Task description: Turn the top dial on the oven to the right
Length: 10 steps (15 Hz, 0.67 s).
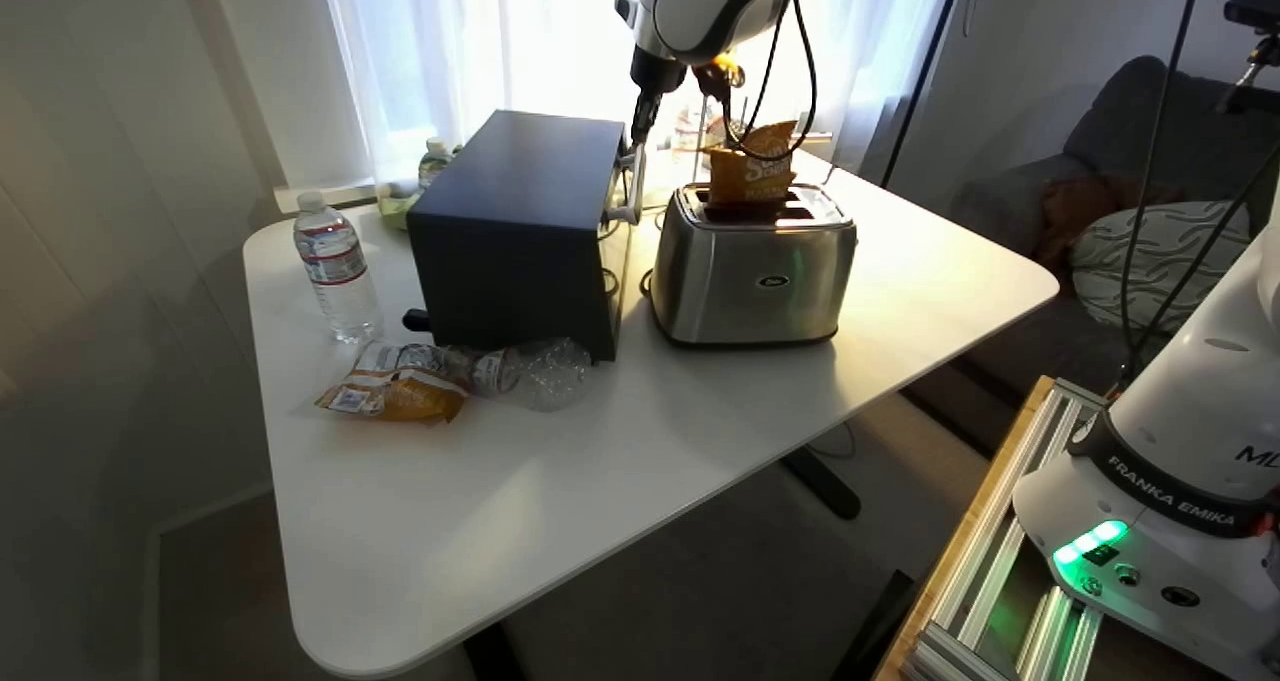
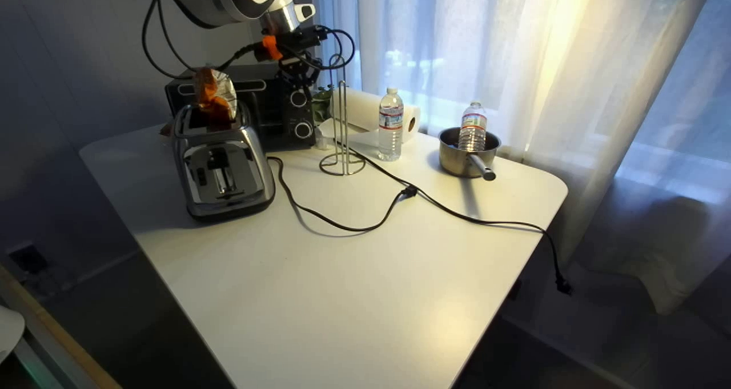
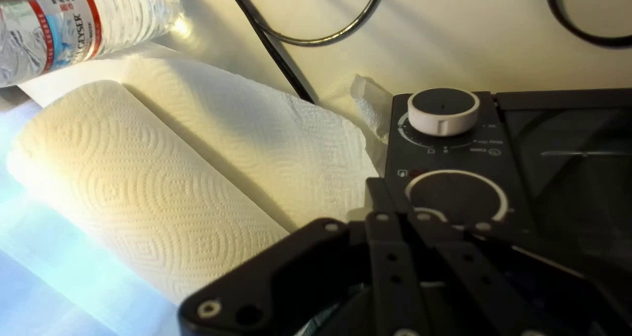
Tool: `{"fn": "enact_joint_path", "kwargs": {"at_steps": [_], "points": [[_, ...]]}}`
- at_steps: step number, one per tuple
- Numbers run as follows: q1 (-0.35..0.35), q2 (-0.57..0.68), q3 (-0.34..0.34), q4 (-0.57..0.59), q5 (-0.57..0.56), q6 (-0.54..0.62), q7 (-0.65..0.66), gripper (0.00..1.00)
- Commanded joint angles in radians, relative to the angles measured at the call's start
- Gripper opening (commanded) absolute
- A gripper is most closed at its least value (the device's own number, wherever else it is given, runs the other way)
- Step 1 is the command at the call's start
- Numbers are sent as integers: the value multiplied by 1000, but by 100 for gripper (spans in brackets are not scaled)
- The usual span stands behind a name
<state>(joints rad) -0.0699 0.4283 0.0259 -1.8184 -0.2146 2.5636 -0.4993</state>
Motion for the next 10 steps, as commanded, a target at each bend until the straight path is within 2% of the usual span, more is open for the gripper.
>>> {"fn": "enact_joint_path", "kwargs": {"at_steps": [1,10], "points": [[13,40,-13,23,-29,-6,31,0],[10,19,-28,51,-26,-21,60,0]]}}
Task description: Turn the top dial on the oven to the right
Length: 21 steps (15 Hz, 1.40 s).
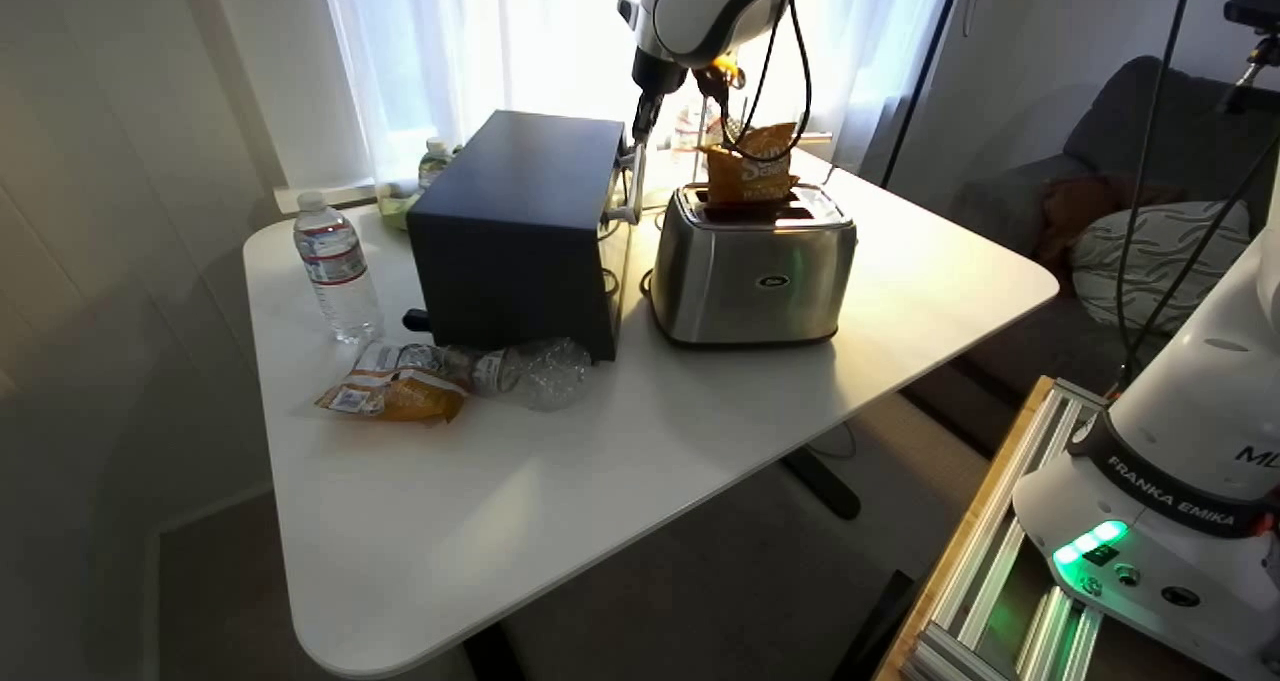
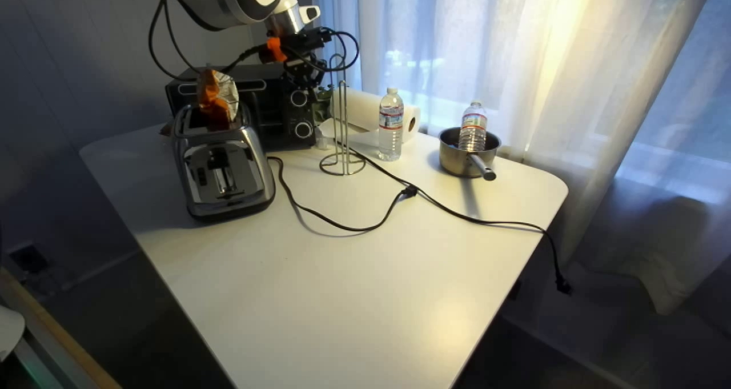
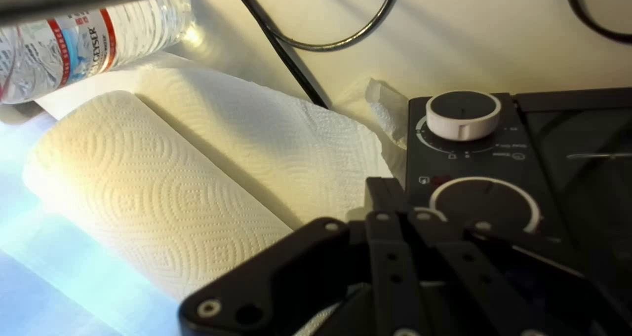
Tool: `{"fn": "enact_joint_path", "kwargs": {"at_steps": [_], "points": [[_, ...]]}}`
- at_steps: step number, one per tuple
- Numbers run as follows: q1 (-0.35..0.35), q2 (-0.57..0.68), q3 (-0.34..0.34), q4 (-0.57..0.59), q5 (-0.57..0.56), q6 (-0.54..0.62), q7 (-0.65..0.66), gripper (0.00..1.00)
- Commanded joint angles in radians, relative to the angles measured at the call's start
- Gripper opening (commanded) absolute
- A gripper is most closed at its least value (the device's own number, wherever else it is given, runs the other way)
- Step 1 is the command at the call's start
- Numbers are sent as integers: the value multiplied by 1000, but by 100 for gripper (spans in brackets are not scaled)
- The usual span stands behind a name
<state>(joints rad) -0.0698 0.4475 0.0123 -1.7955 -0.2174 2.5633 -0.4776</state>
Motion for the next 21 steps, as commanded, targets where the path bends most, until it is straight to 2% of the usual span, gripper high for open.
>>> {"fn": "enact_joint_path", "kwargs": {"at_steps": [1,5,8,13,14,16,21], "points": [[10,-6,-19,32,-25,-25,44,0],[9,-37,-32,59,-27,-100,49,2],[0,-65,-16,79,9,-232,21,5],[-4,-131,1,92,59,-413,18,4],[-1,-151,2,90,65,-455,20,29],[7,-189,2,82,82,-513,54,33],[21,-285,1,67,140,-671,156,67]]}}
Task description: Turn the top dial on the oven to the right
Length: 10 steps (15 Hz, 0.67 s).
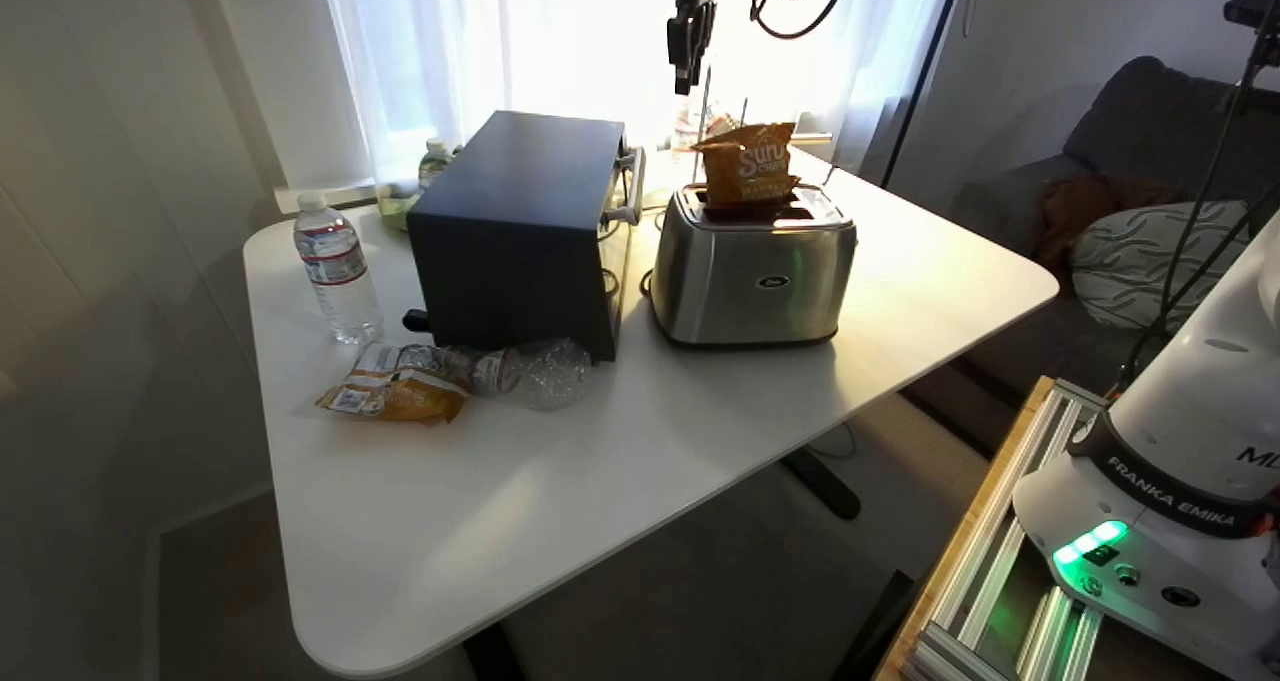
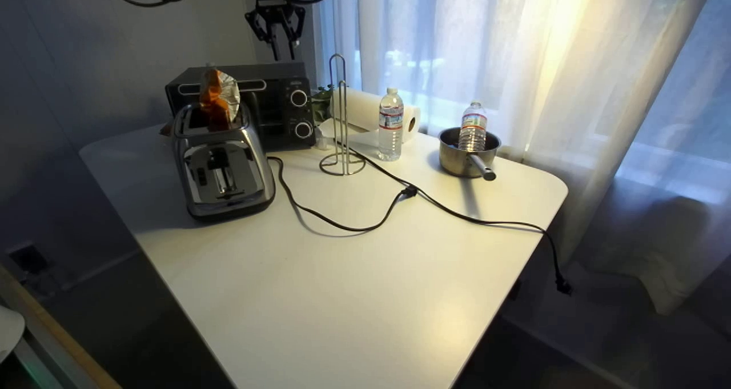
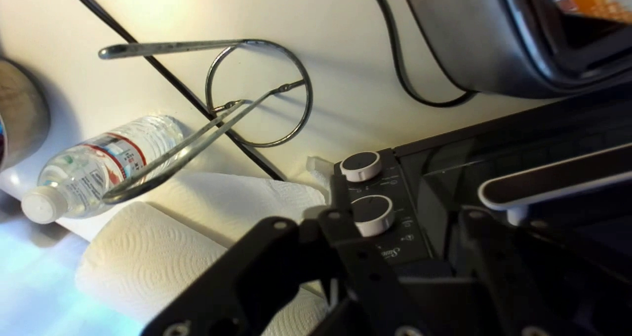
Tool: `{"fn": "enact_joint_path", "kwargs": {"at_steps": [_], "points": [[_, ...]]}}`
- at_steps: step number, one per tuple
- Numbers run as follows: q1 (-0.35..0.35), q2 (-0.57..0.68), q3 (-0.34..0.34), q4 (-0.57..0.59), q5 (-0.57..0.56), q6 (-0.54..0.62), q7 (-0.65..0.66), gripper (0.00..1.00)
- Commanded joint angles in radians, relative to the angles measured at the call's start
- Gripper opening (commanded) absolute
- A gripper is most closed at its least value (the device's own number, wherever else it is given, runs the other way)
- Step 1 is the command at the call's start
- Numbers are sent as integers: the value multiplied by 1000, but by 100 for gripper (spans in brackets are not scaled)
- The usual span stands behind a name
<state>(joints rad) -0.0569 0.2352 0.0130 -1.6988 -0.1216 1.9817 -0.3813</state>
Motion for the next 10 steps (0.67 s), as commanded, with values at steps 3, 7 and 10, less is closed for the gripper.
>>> {"fn": "enact_joint_path", "kwargs": {"at_steps": [3,7,10], "points": [[12,-130,-8,-45,68,-151,146,87],[14,-208,-14,-95,64,-157,236,100],[12,-265,-18,-151,75,-132,262,100]]}}
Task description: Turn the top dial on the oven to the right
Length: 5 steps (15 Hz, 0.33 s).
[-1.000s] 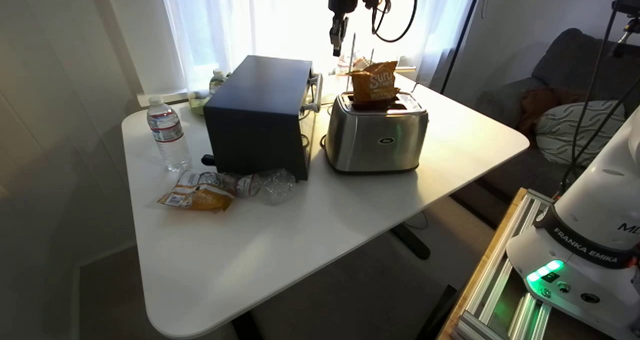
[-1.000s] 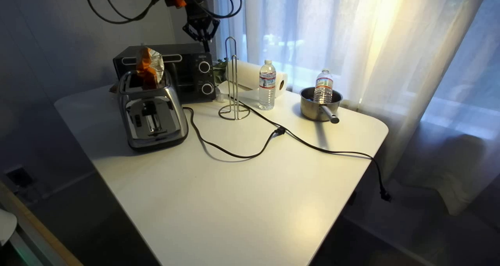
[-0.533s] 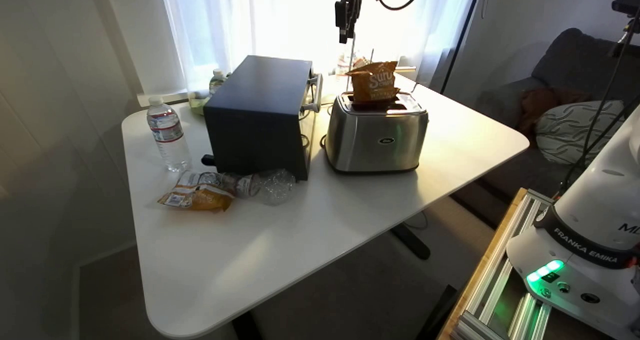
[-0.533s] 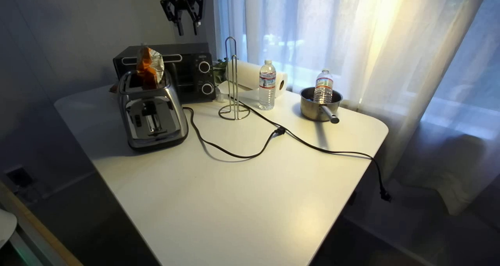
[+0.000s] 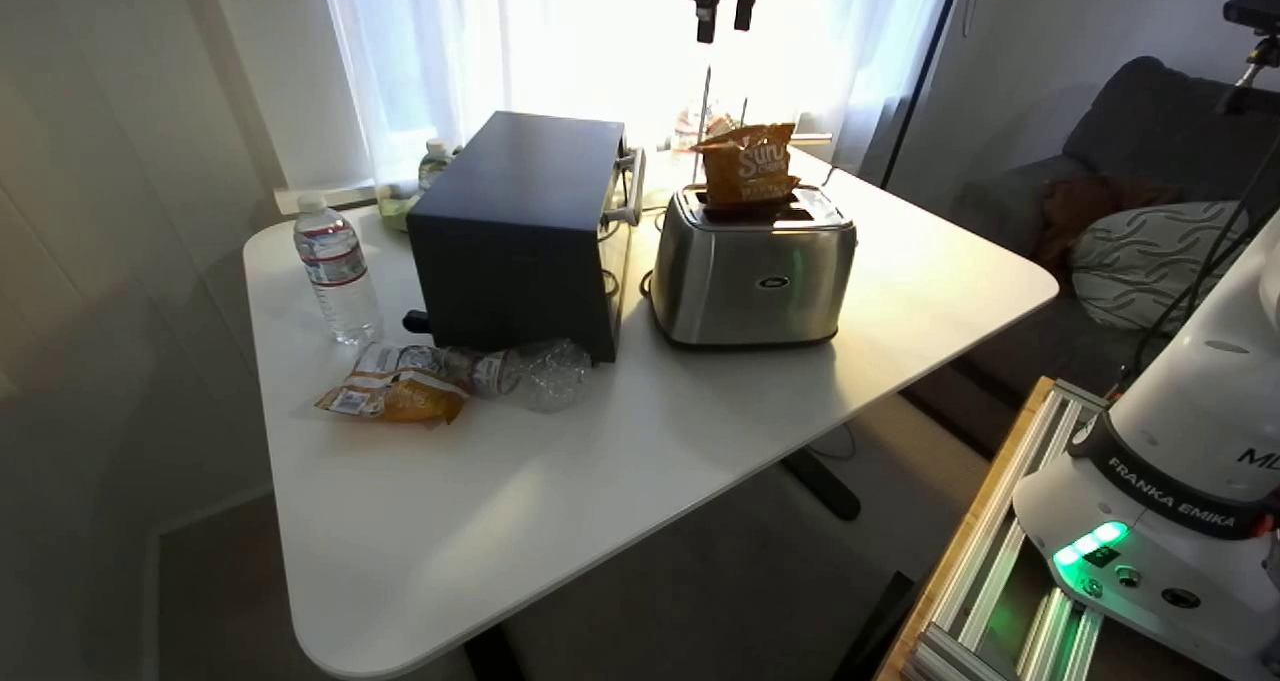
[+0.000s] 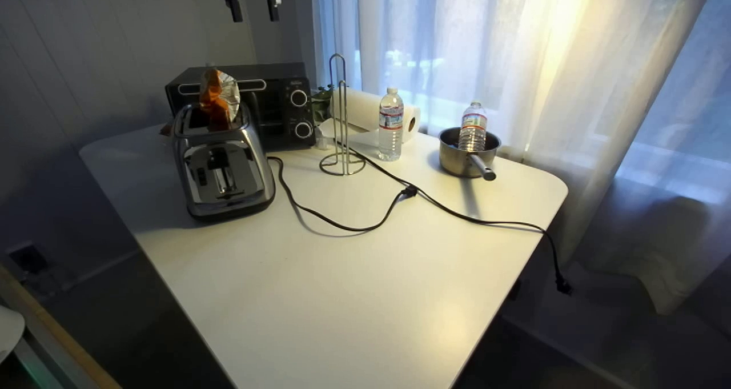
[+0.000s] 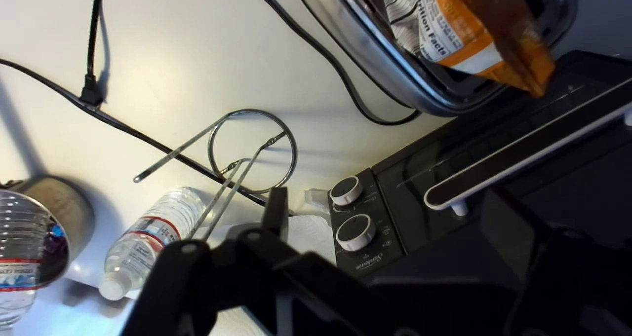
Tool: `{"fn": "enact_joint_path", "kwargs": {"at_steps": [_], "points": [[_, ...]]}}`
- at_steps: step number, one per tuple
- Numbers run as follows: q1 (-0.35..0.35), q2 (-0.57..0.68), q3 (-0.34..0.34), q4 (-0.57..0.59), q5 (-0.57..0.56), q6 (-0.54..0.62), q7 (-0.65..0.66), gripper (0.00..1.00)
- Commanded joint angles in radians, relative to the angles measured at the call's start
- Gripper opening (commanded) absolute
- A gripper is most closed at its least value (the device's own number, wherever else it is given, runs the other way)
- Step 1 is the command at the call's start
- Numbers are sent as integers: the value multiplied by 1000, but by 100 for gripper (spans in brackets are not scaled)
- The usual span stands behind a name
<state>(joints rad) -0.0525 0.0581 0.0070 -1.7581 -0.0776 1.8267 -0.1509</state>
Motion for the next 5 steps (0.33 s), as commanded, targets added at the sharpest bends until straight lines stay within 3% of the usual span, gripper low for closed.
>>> {"fn": "enact_joint_path", "kwargs": {"at_steps": [1,2,3,5], "points": [[7,-109,-12,-117,42,38,-3,100],[6,-121,-14,-134,58,36,-79,100],[11,-51,-13,-48,19,3,-14,100],[11,-77,-14,-78,30,6,-46,100]]}}
